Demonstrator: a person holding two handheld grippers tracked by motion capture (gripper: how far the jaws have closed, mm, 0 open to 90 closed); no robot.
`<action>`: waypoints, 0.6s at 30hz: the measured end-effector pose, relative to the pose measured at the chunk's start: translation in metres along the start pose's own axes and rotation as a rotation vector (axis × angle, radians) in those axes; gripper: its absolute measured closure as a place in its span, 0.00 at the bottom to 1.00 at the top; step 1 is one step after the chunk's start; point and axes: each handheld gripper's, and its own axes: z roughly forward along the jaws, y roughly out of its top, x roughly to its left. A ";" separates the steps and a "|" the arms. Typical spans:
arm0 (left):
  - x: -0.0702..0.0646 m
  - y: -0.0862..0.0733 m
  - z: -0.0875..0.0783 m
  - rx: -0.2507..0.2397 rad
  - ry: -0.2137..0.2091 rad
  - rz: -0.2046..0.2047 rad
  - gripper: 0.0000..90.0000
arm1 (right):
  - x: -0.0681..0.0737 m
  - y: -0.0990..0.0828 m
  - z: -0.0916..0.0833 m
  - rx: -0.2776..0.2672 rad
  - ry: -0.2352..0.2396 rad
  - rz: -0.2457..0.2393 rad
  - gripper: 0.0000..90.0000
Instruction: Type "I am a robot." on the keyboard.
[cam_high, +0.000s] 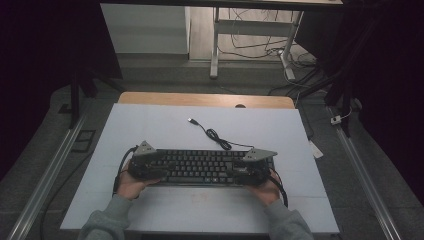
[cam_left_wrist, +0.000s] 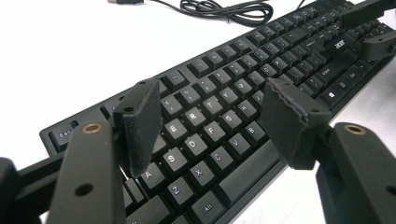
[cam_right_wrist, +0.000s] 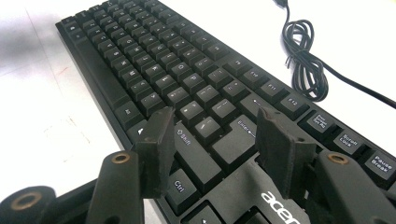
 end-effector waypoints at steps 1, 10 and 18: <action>0.000 0.000 0.000 0.002 -0.002 0.002 0.41 | 0.000 0.000 0.000 -0.002 0.001 0.002 0.53; -0.001 0.000 0.003 0.026 -0.021 0.011 0.40 | 0.002 0.002 0.001 -0.012 0.016 0.004 0.53; -0.002 0.000 0.004 0.035 -0.022 0.020 0.39 | 0.004 0.007 0.003 -0.021 0.023 0.001 0.53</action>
